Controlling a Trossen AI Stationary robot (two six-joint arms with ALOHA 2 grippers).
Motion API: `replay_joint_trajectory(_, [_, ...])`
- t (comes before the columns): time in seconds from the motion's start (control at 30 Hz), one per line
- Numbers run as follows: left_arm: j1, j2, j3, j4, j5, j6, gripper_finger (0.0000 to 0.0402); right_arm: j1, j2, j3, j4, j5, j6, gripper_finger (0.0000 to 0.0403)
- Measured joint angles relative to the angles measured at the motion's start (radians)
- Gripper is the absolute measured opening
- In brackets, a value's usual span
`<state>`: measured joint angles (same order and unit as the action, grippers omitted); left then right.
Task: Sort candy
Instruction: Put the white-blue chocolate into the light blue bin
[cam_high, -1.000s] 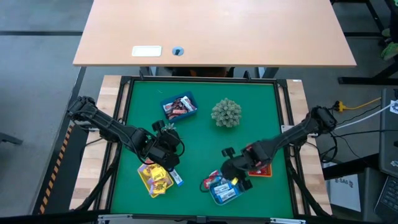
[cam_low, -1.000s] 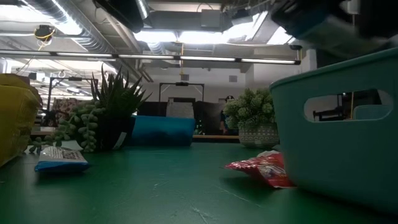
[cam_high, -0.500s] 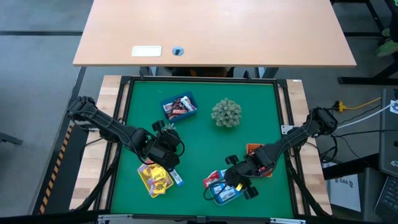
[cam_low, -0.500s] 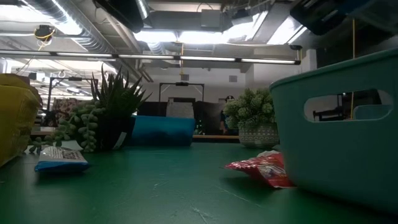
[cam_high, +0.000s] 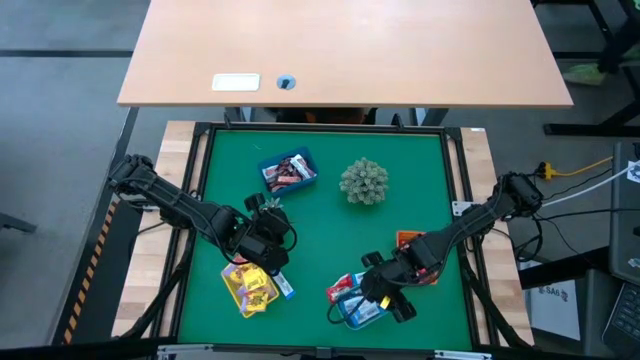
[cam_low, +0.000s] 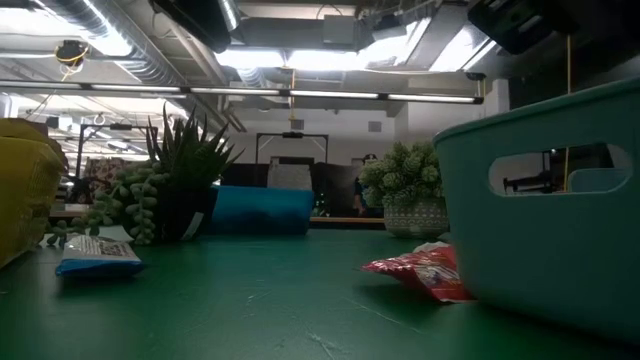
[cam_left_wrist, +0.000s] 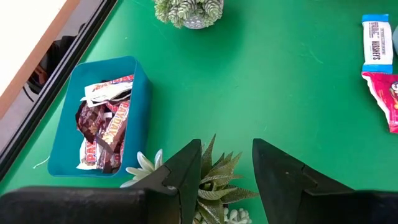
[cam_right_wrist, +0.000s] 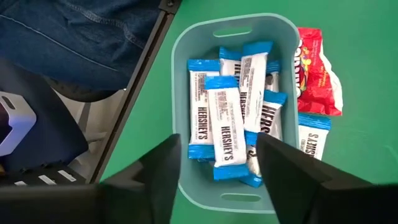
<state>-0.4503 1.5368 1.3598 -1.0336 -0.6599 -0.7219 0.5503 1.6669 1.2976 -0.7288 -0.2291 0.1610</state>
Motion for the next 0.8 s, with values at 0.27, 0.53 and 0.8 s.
replay_joint_trajectory(0.27, [-0.003, 0.027, 0.0, 0.157, 0.201, 0.229, 0.013, 0.0, 0.0, 0.0, -0.001, 0.0, 0.0, 0.0255])
replay_joint_trajectory(0.53, [-0.003, 0.15, 0.0, 0.399, 0.342, 0.338, 0.0156, 0.0, 0.0, 0.0, -0.003, 0.0, -0.001, 0.0253])
replay_joint_trajectory(0.8, [0.003, 0.27, 0.0, 0.415, 0.509, 0.51, 0.0192, 0.0, 0.001, 0.0, -0.003, 0.0, -0.001, 0.0253])
